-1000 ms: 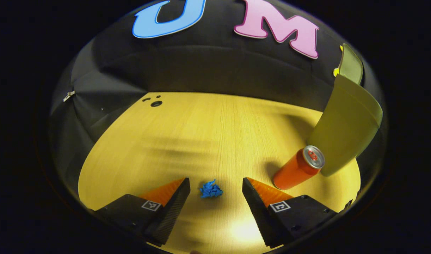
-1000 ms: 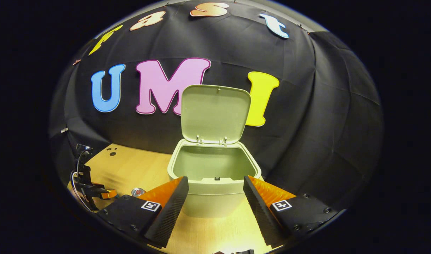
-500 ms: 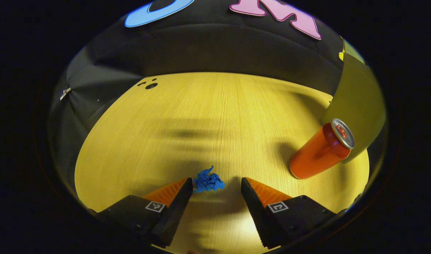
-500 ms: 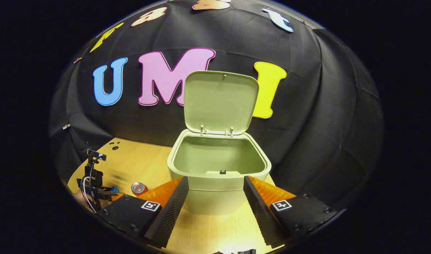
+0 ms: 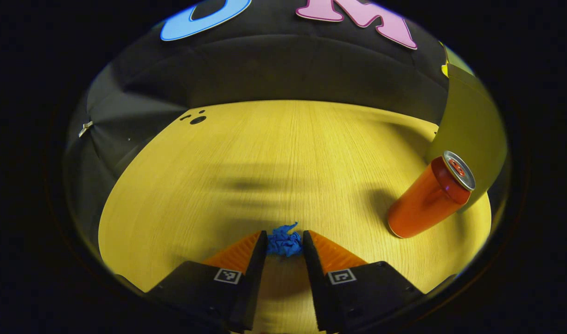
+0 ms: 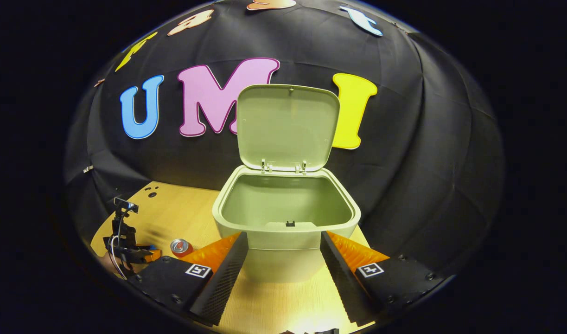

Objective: Press the lid of the desktop garbage bin to open it, pick up the crumpled paper on the desktop and throw it into the bin, then pick up the pop can on the desktop and drop it into the bin, and finally close the garbage bin lid.

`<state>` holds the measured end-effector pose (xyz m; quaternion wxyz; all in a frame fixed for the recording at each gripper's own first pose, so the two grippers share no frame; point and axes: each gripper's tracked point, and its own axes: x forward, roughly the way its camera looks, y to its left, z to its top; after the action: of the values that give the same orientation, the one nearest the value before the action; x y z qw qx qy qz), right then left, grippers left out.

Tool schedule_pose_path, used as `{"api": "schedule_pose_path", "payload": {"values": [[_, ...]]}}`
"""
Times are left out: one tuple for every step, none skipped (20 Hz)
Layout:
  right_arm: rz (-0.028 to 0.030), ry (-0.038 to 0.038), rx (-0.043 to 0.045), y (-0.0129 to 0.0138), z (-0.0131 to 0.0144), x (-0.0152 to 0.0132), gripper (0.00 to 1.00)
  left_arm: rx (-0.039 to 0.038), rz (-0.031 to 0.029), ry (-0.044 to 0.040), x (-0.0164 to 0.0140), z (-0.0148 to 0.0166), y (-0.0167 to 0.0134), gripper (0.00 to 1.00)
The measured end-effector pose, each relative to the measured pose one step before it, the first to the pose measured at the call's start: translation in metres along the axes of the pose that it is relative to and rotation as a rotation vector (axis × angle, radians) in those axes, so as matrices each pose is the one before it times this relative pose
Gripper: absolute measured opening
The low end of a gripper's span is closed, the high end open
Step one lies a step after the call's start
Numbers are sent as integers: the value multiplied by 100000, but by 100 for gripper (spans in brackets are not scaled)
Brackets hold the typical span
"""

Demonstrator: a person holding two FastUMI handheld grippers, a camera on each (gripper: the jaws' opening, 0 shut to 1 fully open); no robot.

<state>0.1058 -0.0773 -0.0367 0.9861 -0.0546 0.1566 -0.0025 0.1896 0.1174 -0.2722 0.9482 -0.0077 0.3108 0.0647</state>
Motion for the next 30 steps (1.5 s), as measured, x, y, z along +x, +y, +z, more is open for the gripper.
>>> {"api": "schedule_pose_path", "payload": {"values": [[301,-88,609,11,-119,44,98,-233,336,-239,-41,-4,71,51],[140,-230,148,8,-124,-12,98,-531,77,-366,-20,84,42,50],[5,-134,-323,-83,-73,-32,98,-797,54,-857,-83,252,28,48],[61,-94,-610,-25,-201,43,98,-772,325,-855,-130,251,104,46],[-39,-137,-506,-125,-153,14,98,-698,197,-587,-255,251,30,42],[226,18,-264,-96,-143,4,98,-563,268,-777,-197,266,50,40],[136,140,71,-63,-140,19,98,-538,-103,-1099,-370,471,-34,41],[25,8,283,-143,-123,27,98,-457,-102,-1188,-345,540,-20,39],[2,-63,410,-150,-88,-41,98,-339,-91,-1457,-502,815,-45,41],[-202,-168,456,-232,-48,-43,98,63,297,-1780,-562,799,-100,39],[-161,-164,485,-230,6,-40,98,420,147,-2163,-572,1133,-77,39],[-287,-176,559,-150,-86,-63,98,550,-275,-2490,-651,1226,-267,41],[-212,-192,528,-194,-32,-56,98,390,-725,-2273,-666,1351,-307,41],[-286,-178,429,-280,-76,-46,98,439,-986,-2279,-663,1409,-440,41],[-239,3,423,-241,-44,-60,98,718,-908,-2371,-671,1499,-250,41],[-228,-122,605,-181,-38,-20,98,830,-1597,-2424,-703,1558,-622,41],[-348,-196,632,-108,-35,-9,98,1024,-1737,-2402,-698,1679,-623,41],[-250,-79,684,-222,-106,-58,98,1418,-1684,-2078,-487,1404,-510,43],[-362,-115,678,-158,-45,-18,98,1546,-1930,-2147,-641,1576,-782,39],[-636,-246,613,-211,22,-93,98,1196,-2541,-2547,-585,1612,-991,41],[-686,-248,620,-235,-116,-167,98,1029,-3060,-2436,-456,1743,-1318,41],[-845,-181,524,-265,-69,-140,98,788,-3040,-2188,-329,1448,-1300,39],[-919,-2,419,-271,-133,-114,98,229,-4084,-1451,-317,1361,-1542,41],[-662,405,519,-252,-197,-101,98,-344,-3555,-1315,-11,1139,-1475,41],[-527,566,554,-206,-257,-161,98,-5,-3695,-1379,-50,1215,-1506,43],[-604,431,420,-258,-212,-174,98,862,-3942,-1156,-227,890,-1568,39],[-617,85,260,-205,-33,-178,98,1330,-3834,-1342,195,1018,-1647,39],[-668,-19,4,-309,-153,-137,98,1118,-4258,-1249,399,984,-1593,41],[-1018,66,-180,-452,-247,-257,98,372,-3708,-672,390,904,-1473,41],[-944,213,57,-443,-174,-131,98,-297,-3784,-848,341,963,-2106,41]]}}
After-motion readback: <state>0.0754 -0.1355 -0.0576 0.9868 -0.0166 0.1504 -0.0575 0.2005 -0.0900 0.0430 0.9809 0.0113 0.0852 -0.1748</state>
